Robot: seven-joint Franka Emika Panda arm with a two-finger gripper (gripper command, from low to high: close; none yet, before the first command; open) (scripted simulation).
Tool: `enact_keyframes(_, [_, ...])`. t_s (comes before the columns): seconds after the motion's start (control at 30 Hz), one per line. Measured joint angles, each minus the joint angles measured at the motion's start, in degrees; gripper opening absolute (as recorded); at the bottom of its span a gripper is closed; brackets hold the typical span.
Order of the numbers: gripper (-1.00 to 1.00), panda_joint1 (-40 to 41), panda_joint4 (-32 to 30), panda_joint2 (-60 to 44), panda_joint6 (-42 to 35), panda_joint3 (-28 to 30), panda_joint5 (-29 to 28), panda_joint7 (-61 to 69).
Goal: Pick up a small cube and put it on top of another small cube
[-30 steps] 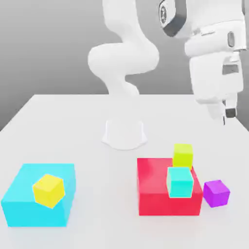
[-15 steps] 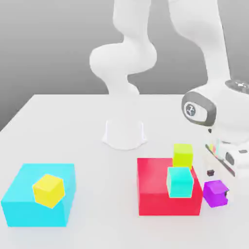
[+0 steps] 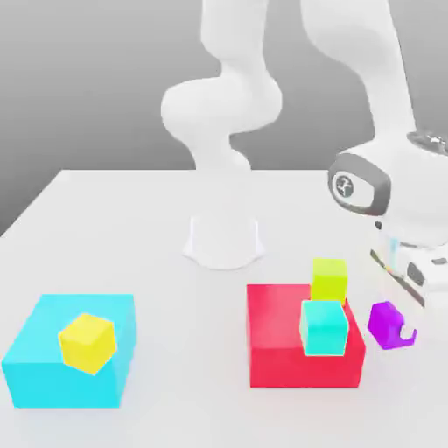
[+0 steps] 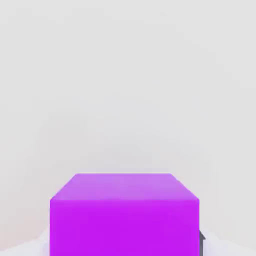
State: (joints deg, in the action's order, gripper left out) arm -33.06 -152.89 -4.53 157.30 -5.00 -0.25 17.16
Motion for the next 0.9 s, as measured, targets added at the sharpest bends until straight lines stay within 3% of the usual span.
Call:
enact_keyframes(0.2, [-1.0,0.87,-4.36,12.48,-8.12,0.08,3.6,-5.62])
enact_keyframes(0.6, [-1.0,5.23,-13.17,37.12,-23.86,-1.27,5.4,-20.93])
enact_keyframes(0.8, [-1.0,5.99,-16.83,29.21,-12.28,-2.36,5.8,-22.12])
enact_keyframes(0.83, [1.0,6.04,-17.2,28.03,-10.73,-2.47,5.82,-22.15])
enact_keyframes(0.9, [1.0,6.04,-17.2,28.03,-10.73,-2.47,5.82,-22.14])
